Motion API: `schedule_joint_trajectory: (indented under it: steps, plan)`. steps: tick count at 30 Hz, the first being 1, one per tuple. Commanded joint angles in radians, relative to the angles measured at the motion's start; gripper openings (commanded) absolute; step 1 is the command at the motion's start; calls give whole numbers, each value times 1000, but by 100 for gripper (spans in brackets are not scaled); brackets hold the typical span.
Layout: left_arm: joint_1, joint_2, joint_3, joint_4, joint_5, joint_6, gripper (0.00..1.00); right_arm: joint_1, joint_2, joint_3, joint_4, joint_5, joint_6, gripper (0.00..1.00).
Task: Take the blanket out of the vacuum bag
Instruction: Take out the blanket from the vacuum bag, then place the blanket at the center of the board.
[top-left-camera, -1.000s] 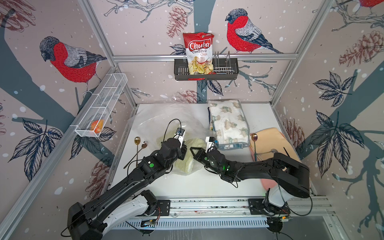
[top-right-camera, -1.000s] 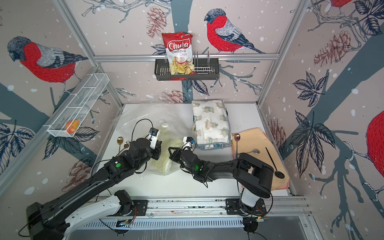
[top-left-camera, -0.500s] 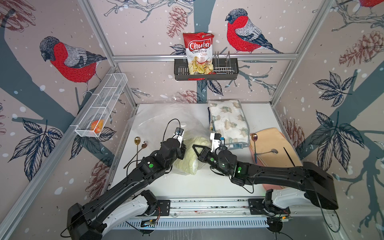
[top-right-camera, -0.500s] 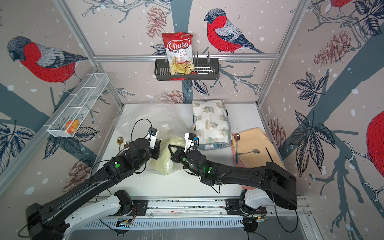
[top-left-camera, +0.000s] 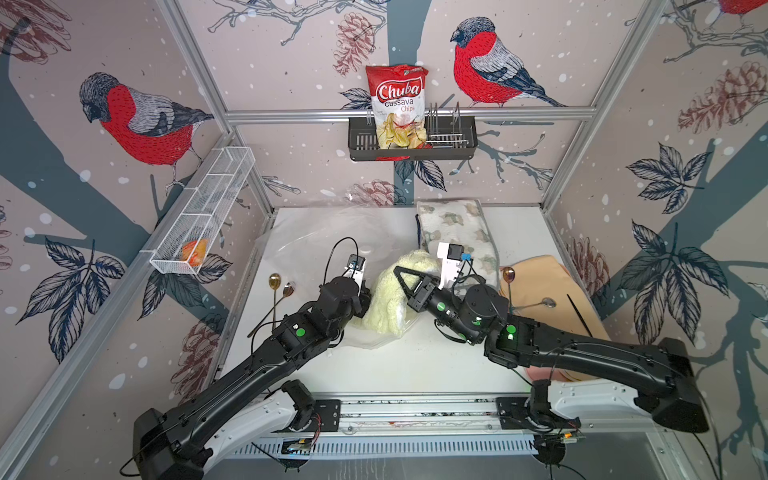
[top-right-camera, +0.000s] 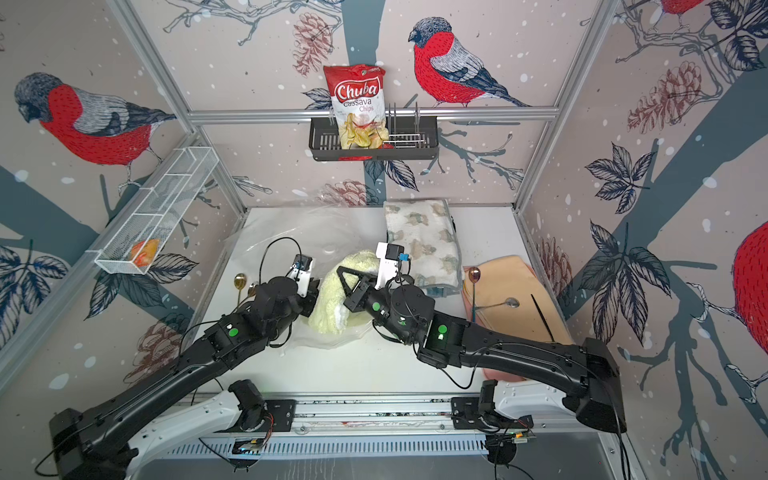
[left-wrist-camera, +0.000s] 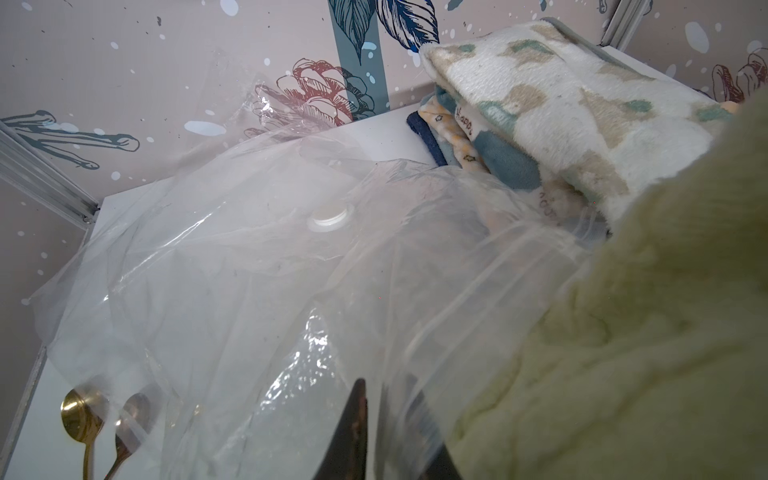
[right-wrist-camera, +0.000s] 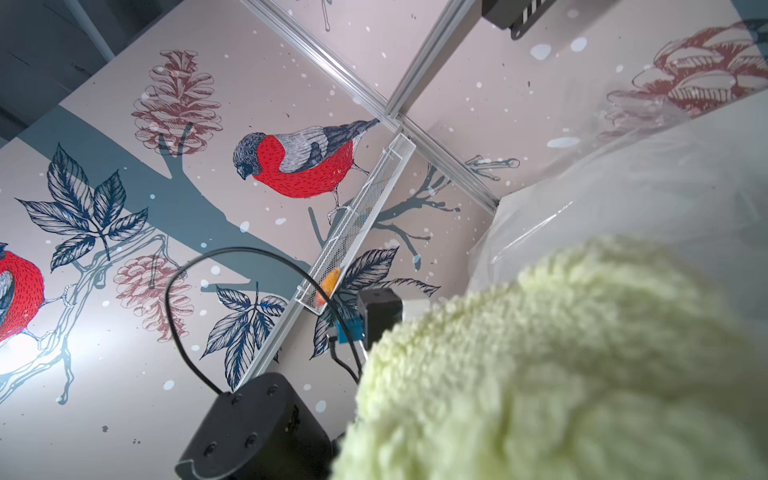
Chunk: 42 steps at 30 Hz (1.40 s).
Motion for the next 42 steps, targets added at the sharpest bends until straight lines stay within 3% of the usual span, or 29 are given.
schedule_joint_trajectory:
  steps: [1, 13, 22, 25, 34, 42]
  plan:
    - [0, -8, 2, 36, -27, -3, 17, 1, -25, 65, -76, 39, -86, 0]
    - [1, -11, 2, 35, -22, -3, 17, -69, -106, 270, -221, 135, -238, 0]
    - [0, -13, 2, 36, -21, -3, 17, -383, -104, 449, -426, -110, -216, 0]
    - [0, -12, 0, 35, -20, -1, 17, -479, -129, 443, -457, -193, -185, 0]
    - [0, -5, 3, 36, -14, -1, 17, -623, -253, 325, -490, -260, -139, 0]
    - [0, -3, 2, 35, -12, 0, 17, -769, -161, 351, -475, -419, -136, 0]
